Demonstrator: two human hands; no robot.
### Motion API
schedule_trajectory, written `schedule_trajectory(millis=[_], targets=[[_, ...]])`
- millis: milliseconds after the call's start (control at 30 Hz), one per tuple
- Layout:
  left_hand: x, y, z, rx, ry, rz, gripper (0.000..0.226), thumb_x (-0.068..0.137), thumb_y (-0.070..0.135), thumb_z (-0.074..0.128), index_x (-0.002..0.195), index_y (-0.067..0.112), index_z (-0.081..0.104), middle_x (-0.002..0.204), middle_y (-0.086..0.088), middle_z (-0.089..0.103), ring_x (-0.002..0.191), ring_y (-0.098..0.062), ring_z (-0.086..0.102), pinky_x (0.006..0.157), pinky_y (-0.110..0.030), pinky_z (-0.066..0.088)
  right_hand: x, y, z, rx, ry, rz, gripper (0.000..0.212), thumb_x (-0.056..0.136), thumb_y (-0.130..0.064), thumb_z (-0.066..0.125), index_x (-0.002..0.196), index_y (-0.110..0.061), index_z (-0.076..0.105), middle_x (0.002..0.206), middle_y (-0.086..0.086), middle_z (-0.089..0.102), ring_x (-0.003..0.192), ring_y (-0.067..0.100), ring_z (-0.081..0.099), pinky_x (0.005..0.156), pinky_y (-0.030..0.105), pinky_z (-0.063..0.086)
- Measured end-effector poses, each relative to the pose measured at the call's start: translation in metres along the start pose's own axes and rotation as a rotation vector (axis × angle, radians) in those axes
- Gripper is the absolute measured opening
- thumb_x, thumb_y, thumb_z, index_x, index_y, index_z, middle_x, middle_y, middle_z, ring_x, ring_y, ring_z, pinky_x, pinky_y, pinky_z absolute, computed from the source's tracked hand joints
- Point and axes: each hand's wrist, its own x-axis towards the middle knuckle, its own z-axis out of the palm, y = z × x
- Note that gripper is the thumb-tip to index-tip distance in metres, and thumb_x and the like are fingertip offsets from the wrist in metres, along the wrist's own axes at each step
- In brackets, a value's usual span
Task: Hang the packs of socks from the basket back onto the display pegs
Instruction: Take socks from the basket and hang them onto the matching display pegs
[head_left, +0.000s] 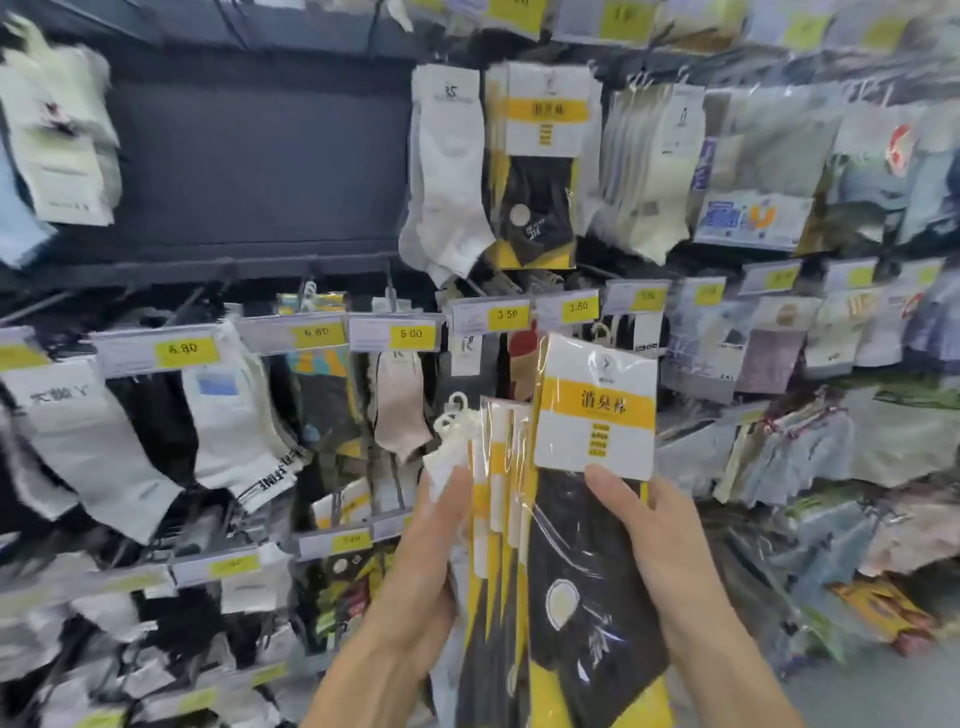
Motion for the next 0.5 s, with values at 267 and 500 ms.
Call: schedule_trajectory(millis=[267,500], targets=[[0.014,0.041,-0.035,-0.005,0.036,0.202,0.103,0.052,0.035,0.093,0.141,0.041,0.042,0.12,0.0,0.074,0.108,-0.024,0.072,0.088,-0.045,0.059,0.03,-0.03,0.063,-0.114,0.031,-0.183,0.047,0.066,-0.066,0.072,0.107,-0.044,0.063,0.108,-0.02,0.072,0.099,-0.002,0.067,0.086,0.035,0.052],[0.035,0.077,-0.039,-0.01,0.047,0.289,0.106,0.051,0.033,0.093,0.142,0.045,0.04,0.12,-0.003,0.074,0.108,-0.027,0.072,0.1,-0.055,0.051,0.059,-0.054,0.078,-0.048,0.105,-0.283,0.058,0.062,-0.059,0.082,0.111,-0.04,0.058,0.105,-0.021,0.072,0.1,-0.001,0.067,0.092,0.037,0.053]])
